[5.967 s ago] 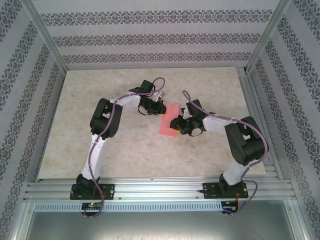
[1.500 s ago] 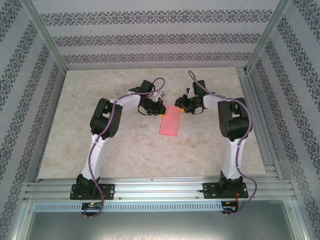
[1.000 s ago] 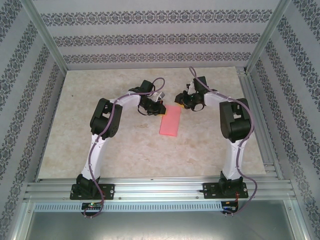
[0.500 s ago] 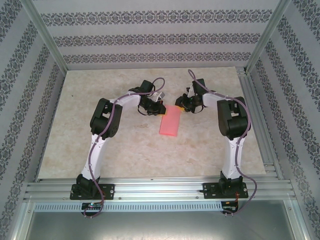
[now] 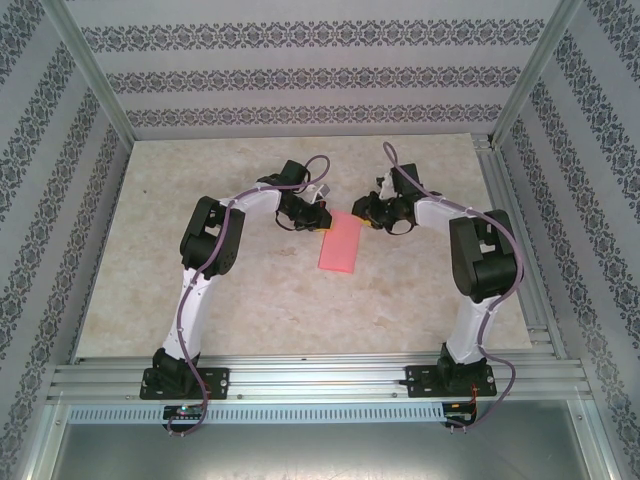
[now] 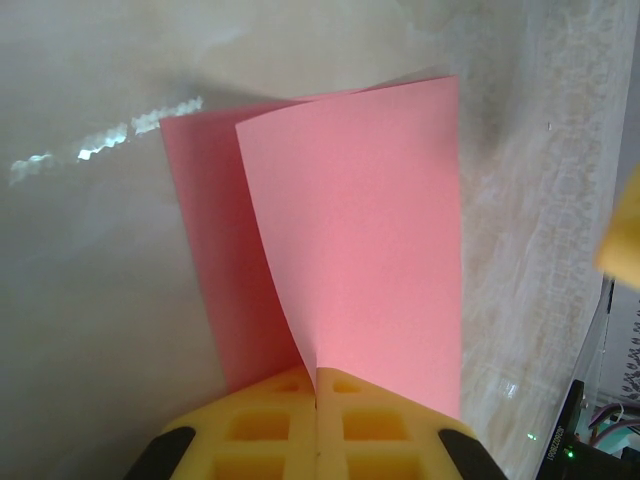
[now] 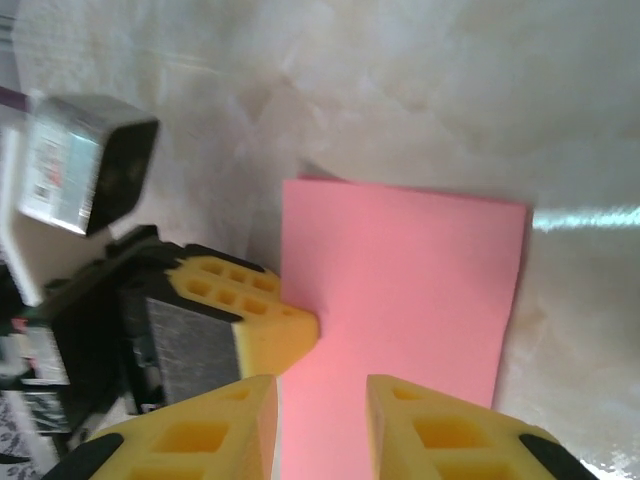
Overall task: Fold a paper plane with a square sheet of paper (pick it up from the middle)
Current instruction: Fold the square sheet of paper in half at the center of the table.
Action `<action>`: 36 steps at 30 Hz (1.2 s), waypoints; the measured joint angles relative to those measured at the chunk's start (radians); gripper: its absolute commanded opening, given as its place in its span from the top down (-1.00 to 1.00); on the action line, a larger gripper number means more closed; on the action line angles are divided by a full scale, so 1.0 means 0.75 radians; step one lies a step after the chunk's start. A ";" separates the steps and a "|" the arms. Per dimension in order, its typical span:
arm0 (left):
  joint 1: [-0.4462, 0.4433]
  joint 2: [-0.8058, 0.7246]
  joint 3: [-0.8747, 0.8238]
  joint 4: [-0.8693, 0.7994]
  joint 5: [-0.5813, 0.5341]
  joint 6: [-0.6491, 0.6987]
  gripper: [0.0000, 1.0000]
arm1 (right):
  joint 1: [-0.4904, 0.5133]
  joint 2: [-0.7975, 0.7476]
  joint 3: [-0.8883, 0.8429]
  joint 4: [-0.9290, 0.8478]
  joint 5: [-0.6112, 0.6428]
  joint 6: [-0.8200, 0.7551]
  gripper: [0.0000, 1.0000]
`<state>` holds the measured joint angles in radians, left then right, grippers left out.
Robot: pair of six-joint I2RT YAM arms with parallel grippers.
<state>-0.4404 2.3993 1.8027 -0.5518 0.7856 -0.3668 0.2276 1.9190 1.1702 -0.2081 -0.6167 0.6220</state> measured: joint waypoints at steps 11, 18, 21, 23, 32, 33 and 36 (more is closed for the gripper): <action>0.000 0.000 0.000 0.000 0.000 0.001 0.87 | 0.046 0.087 -0.066 0.021 0.017 0.014 0.42; 0.000 0.000 0.000 0.000 -0.001 0.001 0.87 | 0.072 0.011 -0.118 0.014 0.022 0.010 0.40; 0.000 0.000 0.000 -0.001 -0.002 0.001 0.87 | 0.099 -0.070 -0.174 0.040 0.012 0.021 0.40; 0.000 0.000 0.000 -0.001 -0.002 0.001 0.87 | 0.117 -0.112 -0.218 0.078 -0.009 0.040 0.40; 0.000 0.000 0.000 -0.001 -0.003 0.001 0.87 | 0.138 -0.080 -0.345 0.176 -0.026 0.092 0.41; 0.000 0.000 0.000 -0.001 -0.003 0.001 0.87 | 0.136 -0.078 -0.345 0.180 -0.028 0.092 0.41; 0.000 0.000 0.000 -0.003 -0.003 0.001 0.87 | 0.136 -0.080 -0.345 0.180 -0.028 0.092 0.41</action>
<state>-0.4404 2.3993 1.8027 -0.5537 0.7834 -0.3664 0.3298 1.8591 0.9115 -0.0734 -0.6376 0.6907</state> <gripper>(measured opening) 0.066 0.294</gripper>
